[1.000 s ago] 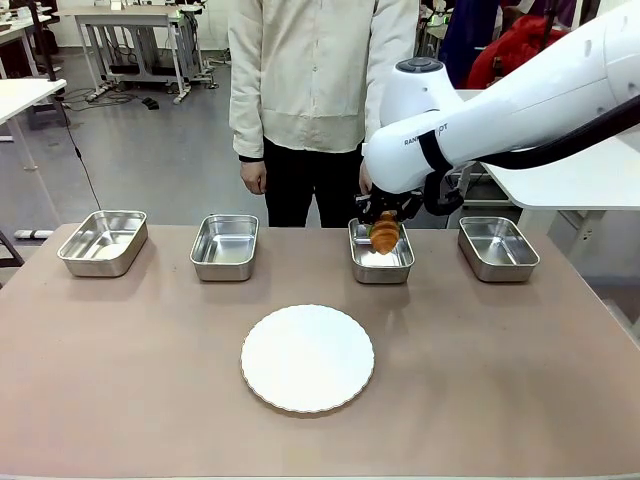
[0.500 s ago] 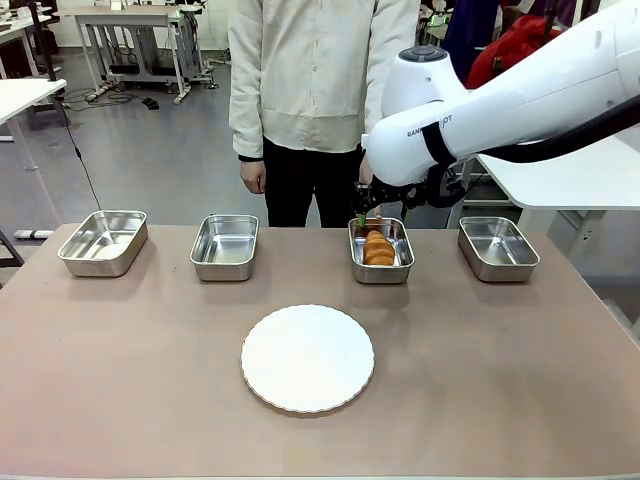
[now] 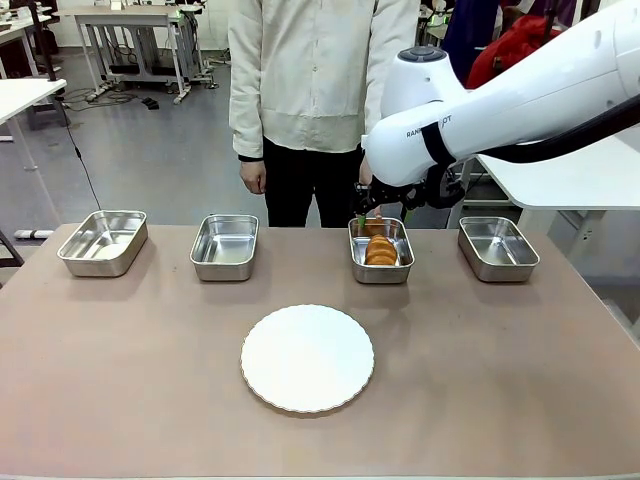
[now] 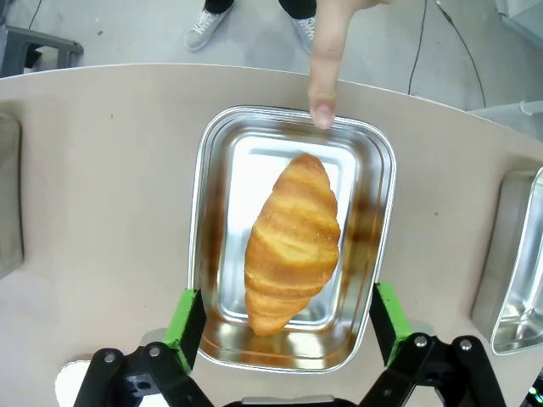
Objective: Place the bread in the container.
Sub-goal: Place the Butter Roll into the Airtight Container indicated by the human.
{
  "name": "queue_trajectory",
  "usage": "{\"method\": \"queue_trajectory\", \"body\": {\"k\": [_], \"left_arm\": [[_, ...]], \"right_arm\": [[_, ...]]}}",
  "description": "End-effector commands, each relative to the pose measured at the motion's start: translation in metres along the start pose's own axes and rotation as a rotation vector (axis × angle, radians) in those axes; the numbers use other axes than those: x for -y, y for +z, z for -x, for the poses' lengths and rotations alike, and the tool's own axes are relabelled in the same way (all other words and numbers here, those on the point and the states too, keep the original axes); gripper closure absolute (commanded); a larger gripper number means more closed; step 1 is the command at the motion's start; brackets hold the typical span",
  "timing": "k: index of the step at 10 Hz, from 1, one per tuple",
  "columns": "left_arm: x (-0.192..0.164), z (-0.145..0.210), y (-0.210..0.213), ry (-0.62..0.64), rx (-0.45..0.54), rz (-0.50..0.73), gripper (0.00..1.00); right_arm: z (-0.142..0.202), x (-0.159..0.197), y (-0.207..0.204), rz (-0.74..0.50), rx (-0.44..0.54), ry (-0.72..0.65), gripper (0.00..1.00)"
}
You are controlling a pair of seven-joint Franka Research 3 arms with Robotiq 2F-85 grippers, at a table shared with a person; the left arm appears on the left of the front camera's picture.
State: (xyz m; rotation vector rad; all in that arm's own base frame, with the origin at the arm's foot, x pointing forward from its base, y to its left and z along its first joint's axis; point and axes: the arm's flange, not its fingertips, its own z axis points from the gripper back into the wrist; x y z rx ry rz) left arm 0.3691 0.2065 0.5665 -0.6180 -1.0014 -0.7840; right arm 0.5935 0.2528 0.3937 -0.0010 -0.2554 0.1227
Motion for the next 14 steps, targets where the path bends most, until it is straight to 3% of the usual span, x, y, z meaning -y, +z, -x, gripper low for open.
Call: {"method": "queue_trajectory", "body": {"k": [1, 7, 10, 14], "left_arm": [[0.002, -0.002, 0.001, -0.008, 0.014, 0.006, 0.00], [0.002, -0.002, 0.001, -0.008, 0.014, 0.006, 0.00], [0.002, -0.002, 0.001, -0.008, 0.014, 0.006, 0.00], [0.002, -0.002, 0.001, -0.008, 0.014, 0.006, 0.00]], "right_arm": [[-0.001, 0.001, 0.001, -0.002, 0.005, 0.006, 0.00], [0.000, 0.000, 0.000, 0.000, 0.000, 0.000, 0.01], [0.052, 0.030, 0.053, -0.040, 0.167, 0.028, 0.00], [0.142, 0.059, 0.092, -0.106, 0.262, 0.115, 0.00]]}}
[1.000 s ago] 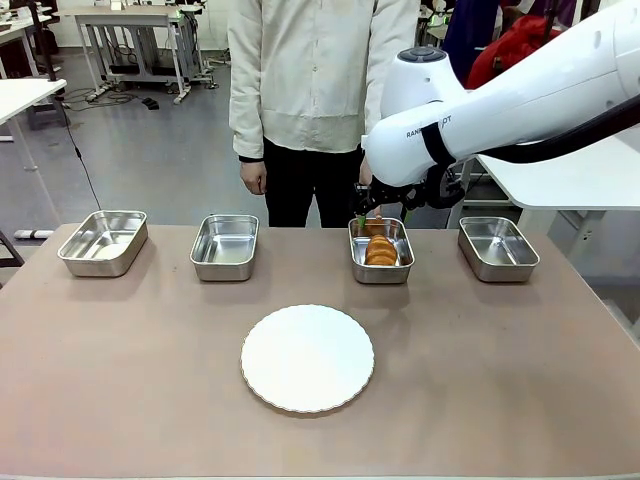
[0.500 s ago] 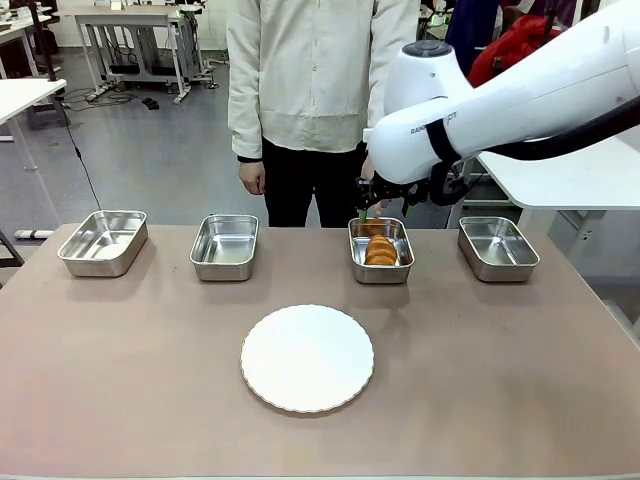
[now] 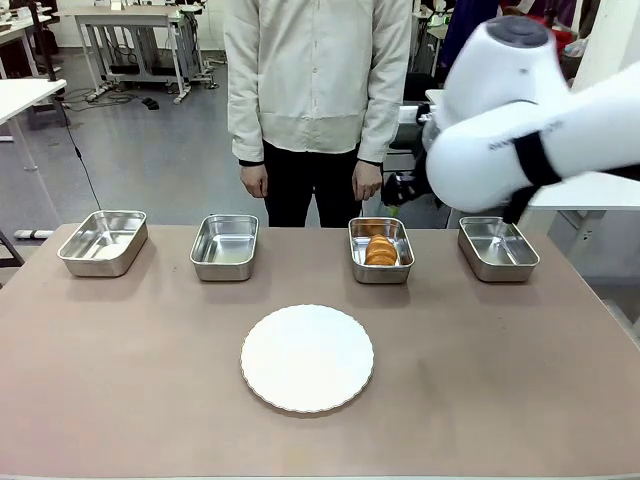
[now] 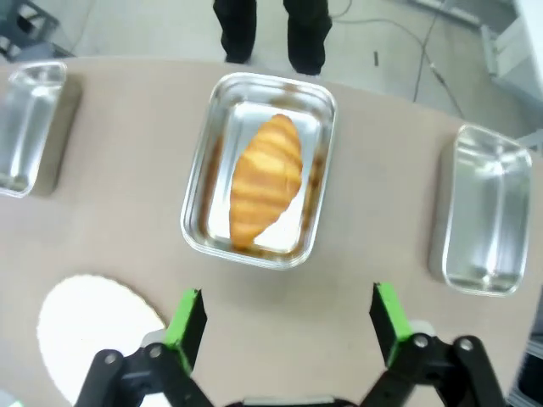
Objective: Place the bread in the container.
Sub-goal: Place the Butter Roll into the Airtight Container indicated by the human.
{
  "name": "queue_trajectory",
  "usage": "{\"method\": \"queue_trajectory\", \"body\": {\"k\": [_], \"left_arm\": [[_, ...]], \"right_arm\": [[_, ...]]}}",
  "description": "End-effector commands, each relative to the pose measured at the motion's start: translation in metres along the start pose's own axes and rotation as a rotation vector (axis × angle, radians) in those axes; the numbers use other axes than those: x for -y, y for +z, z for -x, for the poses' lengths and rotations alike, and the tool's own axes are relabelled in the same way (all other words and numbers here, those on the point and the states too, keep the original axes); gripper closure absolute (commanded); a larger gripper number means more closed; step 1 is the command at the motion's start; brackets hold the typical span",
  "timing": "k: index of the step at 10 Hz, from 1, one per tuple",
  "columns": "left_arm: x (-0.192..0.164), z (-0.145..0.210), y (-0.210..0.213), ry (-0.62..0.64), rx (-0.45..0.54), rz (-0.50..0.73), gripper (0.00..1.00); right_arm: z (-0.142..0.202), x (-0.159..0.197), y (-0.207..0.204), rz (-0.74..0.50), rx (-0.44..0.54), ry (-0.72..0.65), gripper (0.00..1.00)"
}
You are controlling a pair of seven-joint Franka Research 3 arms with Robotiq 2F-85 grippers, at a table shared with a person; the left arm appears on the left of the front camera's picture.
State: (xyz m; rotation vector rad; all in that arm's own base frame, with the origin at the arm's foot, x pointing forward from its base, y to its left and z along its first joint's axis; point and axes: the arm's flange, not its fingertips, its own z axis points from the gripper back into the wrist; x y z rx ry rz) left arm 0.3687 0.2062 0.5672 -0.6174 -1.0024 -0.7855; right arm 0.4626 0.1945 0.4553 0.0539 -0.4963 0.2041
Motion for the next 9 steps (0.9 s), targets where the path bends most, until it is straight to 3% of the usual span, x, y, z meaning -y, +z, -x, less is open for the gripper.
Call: {"method": "queue_trajectory", "body": {"k": [1, 4, 6, 7, 9], "left_arm": [[0.001, -0.002, 0.000, -0.007, 0.014, 0.005, 0.00], [0.001, -0.002, 0.000, -0.007, 0.014, 0.005, 0.00], [0.001, -0.002, 0.000, -0.007, 0.014, 0.005, 0.00], [0.001, -0.002, 0.000, -0.007, 0.014, 0.005, 0.00], [0.001, -0.002, 0.000, -0.007, 0.014, 0.005, 0.00]], "right_arm": [[0.044, 0.020, 0.012, -0.072, 0.034, 0.031, 0.00], [0.089, 0.028, 0.024, -0.123, 0.068, 0.043, 0.00], [0.090, 0.028, 0.020, -0.109, -0.016, 0.070, 0.00], [0.080, 0.019, 0.021, -0.070, 0.045, 0.021, 0.00], [0.080, 0.019, 0.021, -0.070, 0.045, 0.021, 0.00]]}}
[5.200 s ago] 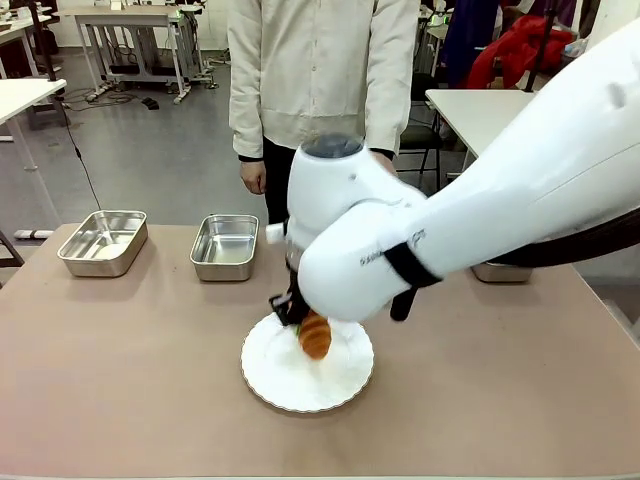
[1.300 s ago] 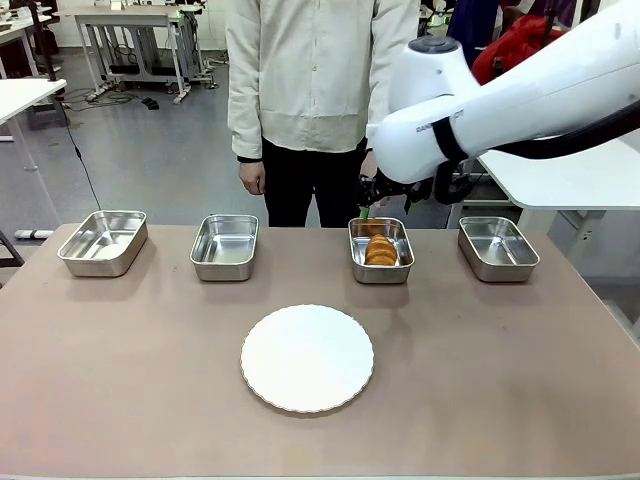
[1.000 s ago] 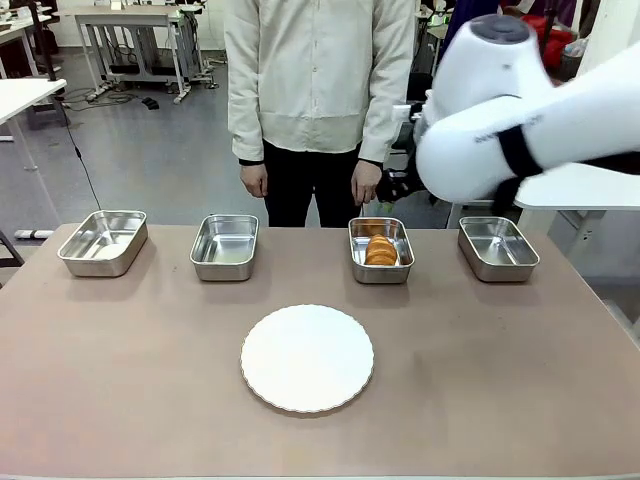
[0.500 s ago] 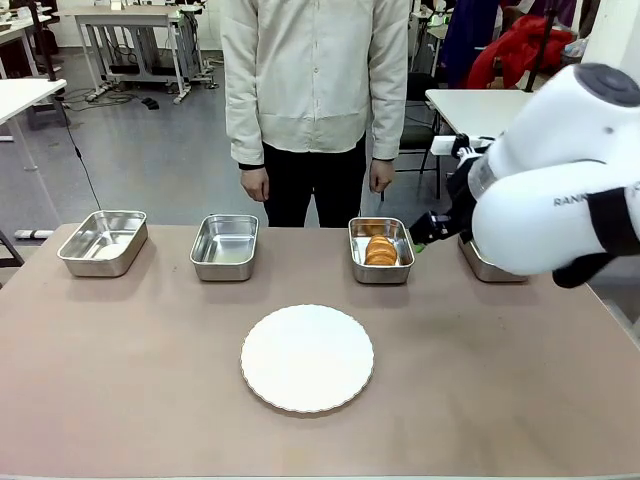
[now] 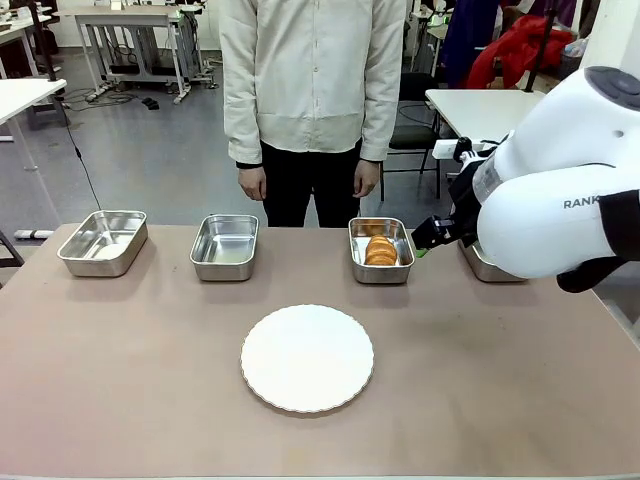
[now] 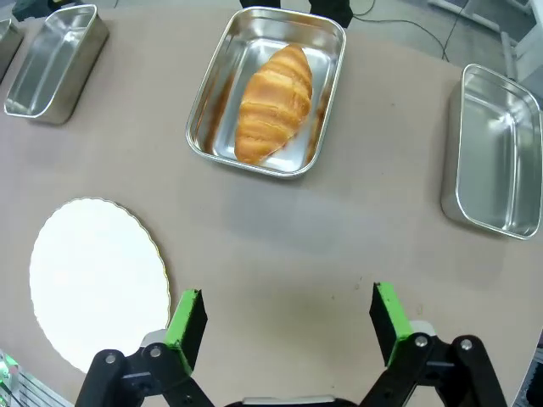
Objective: Place the bread in the container.
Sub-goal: Place the Butter Roll into the Airtight Container indicated by the human.
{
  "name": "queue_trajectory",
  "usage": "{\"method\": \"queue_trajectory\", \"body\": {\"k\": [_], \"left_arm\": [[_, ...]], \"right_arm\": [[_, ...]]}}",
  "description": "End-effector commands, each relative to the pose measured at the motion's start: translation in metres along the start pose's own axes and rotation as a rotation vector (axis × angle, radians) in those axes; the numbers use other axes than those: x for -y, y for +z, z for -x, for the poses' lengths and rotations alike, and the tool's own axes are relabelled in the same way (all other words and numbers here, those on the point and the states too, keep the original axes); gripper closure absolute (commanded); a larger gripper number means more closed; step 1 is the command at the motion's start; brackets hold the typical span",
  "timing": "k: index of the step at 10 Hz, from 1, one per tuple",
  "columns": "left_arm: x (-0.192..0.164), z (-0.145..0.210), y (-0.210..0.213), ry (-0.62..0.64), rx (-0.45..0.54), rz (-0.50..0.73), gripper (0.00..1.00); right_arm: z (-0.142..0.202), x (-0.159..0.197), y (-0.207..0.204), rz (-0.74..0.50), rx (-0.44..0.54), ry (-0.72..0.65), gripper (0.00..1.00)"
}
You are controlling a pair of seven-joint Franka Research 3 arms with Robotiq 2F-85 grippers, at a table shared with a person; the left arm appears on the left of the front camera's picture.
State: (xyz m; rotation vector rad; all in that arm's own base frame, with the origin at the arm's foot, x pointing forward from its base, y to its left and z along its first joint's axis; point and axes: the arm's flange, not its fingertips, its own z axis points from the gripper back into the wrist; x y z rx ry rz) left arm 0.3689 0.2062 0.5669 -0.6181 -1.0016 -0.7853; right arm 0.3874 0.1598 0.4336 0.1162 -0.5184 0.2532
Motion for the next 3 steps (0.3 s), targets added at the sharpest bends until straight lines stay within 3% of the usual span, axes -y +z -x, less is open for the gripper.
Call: {"method": "queue_trajectory", "body": {"k": [1, 3], "left_arm": [[0.0015, -0.0018, 0.0006, -0.007, 0.014, 0.005, 0.00], [0.0015, -0.0018, 0.0006, -0.007, 0.014, 0.005, 0.00]], "right_arm": [[-0.0011, 0.0002, 0.0010, 0.000, 0.017, -0.011, 0.00], [-0.0011, 0.0002, 0.0010, 0.000, 0.017, -0.011, 0.00]]}}
